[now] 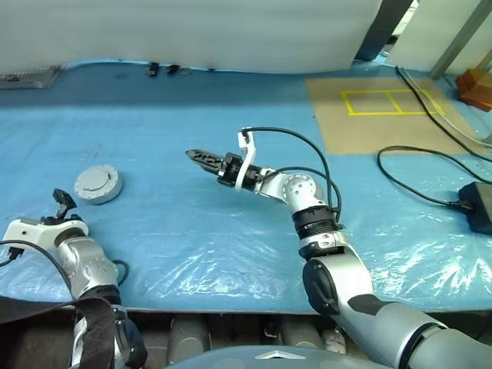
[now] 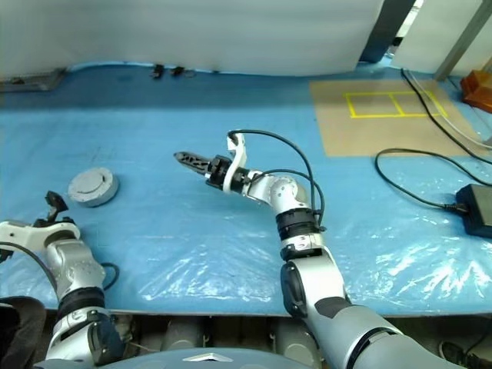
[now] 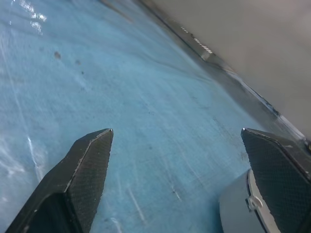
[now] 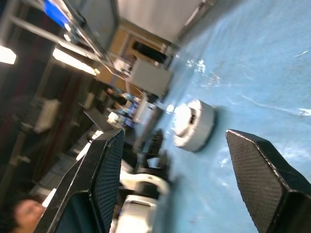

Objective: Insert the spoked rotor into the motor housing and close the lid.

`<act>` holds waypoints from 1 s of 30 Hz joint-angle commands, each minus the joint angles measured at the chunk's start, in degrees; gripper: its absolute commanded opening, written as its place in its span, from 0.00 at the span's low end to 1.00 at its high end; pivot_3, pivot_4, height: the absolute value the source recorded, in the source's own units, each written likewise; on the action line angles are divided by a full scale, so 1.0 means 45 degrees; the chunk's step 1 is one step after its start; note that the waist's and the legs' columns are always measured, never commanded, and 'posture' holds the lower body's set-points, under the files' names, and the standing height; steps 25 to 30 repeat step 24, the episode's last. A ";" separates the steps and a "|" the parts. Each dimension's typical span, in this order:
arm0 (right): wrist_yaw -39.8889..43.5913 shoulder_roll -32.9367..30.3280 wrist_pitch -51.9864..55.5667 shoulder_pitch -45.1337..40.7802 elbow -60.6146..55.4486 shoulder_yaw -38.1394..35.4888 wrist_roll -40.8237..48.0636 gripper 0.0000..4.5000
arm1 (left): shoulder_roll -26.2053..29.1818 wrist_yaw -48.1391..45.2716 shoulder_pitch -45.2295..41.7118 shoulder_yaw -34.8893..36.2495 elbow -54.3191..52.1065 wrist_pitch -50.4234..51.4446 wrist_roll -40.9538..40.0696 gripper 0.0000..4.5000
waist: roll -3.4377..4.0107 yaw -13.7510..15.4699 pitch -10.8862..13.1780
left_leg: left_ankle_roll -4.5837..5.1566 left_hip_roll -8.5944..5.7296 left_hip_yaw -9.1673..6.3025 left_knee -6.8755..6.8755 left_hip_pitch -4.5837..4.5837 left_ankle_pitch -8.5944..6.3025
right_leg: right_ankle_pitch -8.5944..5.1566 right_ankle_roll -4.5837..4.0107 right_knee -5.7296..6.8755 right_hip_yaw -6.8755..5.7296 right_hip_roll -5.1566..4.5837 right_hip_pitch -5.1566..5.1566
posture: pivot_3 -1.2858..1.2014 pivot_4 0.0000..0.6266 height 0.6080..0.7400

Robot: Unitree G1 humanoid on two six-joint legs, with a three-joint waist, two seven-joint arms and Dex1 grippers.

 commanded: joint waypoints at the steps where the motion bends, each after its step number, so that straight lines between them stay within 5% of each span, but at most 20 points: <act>1: 0.0939 0.0028 -0.2159 0.0429 -0.1111 0.1538 -0.1581 0.78 | 0.0611 -0.1648 0.0838 -0.1163 -0.2583 0.0295 0.0697 0.99 | -0.0038 0.0092 -0.0003 | 0.0001 0.0004 0.0010 0.0009 -0.0047 0.0000 | -0.0002 -0.0004 0.0000 -0.0011 0.0000 -0.0031 | 0.52 0.24 1.00; 7: 0.2130 -0.1265 -0.6655 0.1825 -0.2477 0.2808 -0.3924 0.78 | 0.1394 -0.4237 0.3128 -0.3646 -0.6446 0.1376 0.1381 0.99 | -0.0076 0.0405 0.0001 | 0.0007 -0.0011 0.0014 0.0052 -0.0091 -0.0001 | -0.0025 -0.0044 0.0003 -0.0020 -0.0035 -0.0037 | 0.52 0.24 1.00; 12: 0.3185 -0.2301 -0.6806 0.2368 -0.3291 0.2762 -0.3858 0.78 | 0.2277 -0.6011 0.4341 -0.5257 -0.8213 0.2187 0.2003 0.99 | -0.0075 0.0327 0.0003 | 0.0010 0.0007 0.0017 0.0048 -0.0067 0.0000 | -0.0026 -0.0046 0.0024 -0.0016 -0.0010 -0.0036 | 0.52 0.24 1.00; 18: 0.4515 -0.4050 -0.8980 0.2865 -0.2105 0.3575 -0.5579 0.99 | 0.2542 -0.6787 0.4763 -0.6501 -0.7803 0.1604 0.3708 1.00 | -0.0063 0.0127 0.0000 | 0.0012 -0.0004 0.0018 0.0053 -0.0026 0.0000 | -0.0033 -0.0059 0.0053 0.0012 -0.0006 -0.0024 | 0.52 0.24 1.00; 30: 0.5209 -0.4714 -0.9273 0.2711 -0.1479 0.3171 -0.5560 0.99 | 0.2350 -0.7228 0.4520 -0.6538 -0.7142 0.1709 0.3623 1.00 | -0.0060 0.0054 0.0002 | 0.0018 0.0002 0.0019 0.0057 -0.0035 0.0000 | -0.0033 -0.0064 0.0067 0.0011 0.0003 -0.0031 | 0.52 0.24 1.00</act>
